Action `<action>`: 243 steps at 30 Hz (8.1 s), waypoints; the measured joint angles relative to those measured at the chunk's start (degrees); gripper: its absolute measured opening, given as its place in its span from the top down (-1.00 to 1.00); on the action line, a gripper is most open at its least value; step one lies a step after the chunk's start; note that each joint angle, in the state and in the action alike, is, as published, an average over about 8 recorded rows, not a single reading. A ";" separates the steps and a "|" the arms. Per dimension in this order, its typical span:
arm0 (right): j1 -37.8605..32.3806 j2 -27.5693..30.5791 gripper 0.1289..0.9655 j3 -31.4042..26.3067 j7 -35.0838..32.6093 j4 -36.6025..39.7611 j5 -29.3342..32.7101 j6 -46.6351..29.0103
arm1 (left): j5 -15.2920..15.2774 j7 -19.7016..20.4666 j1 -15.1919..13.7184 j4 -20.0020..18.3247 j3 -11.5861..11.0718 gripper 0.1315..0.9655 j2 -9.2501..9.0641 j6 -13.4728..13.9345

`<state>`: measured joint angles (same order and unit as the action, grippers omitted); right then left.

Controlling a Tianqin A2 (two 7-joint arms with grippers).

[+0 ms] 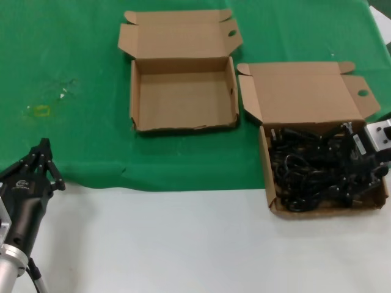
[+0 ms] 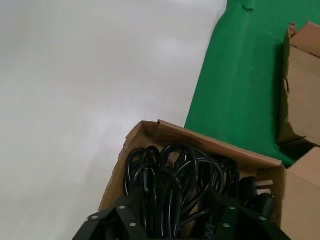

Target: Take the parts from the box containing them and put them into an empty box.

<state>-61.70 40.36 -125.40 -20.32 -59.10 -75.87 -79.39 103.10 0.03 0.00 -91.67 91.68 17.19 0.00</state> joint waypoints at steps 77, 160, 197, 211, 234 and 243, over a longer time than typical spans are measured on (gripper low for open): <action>-12.63 -10.93 0.88 -2.87 6.47 2.35 2.87 -0.79 | 0.01 -0.01 0.00 0.00 0.00 0.97 0.00 0.00; -22.11 -40.35 0.89 -32.34 -18.10 43.11 -27.89 40.66 | 0.02 -0.02 0.00 0.00 0.00 0.97 0.00 0.00; -21.84 -40.35 -0.11 -32.34 -18.13 42.41 -26.40 42.37 | 0.02 -0.02 0.00 0.00 0.00 0.97 0.00 0.00; -20.51 -40.08 -0.75 -31.29 -17.55 41.23 -26.41 42.95 | 0.02 -0.02 0.00 0.00 0.00 0.80 0.00 0.00; 2.51 -35.34 -1.00 -13.08 -6.95 20.59 -26.65 53.15 | 0.02 -0.05 0.00 0.00 0.00 -0.14 0.00 0.00; 12.54 -33.28 -1.00 -5.15 -2.32 11.56 -26.76 57.60 | 0.02 -0.03 0.00 0.00 0.00 -0.42 0.00 0.00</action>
<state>-49.16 7.07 -130.55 -22.64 -47.54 -102.63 -21.79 103.12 0.00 0.00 -91.67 91.68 17.19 0.00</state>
